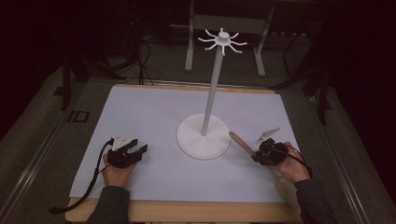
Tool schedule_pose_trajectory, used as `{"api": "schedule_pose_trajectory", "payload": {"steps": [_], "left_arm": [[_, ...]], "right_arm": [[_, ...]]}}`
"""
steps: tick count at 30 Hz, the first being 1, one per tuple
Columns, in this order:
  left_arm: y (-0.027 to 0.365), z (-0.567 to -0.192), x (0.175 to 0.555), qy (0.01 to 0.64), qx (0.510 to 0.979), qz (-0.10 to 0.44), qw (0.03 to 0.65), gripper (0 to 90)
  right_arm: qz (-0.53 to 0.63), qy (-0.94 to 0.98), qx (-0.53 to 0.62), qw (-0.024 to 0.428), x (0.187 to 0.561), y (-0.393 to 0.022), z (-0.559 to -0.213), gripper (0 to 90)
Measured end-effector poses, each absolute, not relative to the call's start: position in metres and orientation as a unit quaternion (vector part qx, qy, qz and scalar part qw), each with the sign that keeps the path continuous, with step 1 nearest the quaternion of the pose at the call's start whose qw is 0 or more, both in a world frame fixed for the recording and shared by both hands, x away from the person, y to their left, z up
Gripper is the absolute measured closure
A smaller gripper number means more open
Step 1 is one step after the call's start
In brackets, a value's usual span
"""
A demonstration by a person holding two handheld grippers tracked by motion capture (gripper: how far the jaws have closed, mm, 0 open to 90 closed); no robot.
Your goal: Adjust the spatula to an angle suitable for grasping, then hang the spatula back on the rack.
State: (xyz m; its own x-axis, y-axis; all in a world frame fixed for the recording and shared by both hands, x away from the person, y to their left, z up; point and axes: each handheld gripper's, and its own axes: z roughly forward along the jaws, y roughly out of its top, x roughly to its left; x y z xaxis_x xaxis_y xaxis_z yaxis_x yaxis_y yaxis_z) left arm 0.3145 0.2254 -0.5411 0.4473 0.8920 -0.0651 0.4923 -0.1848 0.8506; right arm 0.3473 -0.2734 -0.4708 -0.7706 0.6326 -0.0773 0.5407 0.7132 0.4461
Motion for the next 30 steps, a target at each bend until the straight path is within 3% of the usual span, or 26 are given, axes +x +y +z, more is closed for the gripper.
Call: {"api": "schedule_pose_trajectory", "payload": {"steps": [30], "left_arm": [[0.225,-0.541,0.315,0.473,0.733,0.233,0.429,48.6]], "right_arm": [[0.293,0.882,0.333,0.161,0.337,-0.286,-0.433,76.7]]}}
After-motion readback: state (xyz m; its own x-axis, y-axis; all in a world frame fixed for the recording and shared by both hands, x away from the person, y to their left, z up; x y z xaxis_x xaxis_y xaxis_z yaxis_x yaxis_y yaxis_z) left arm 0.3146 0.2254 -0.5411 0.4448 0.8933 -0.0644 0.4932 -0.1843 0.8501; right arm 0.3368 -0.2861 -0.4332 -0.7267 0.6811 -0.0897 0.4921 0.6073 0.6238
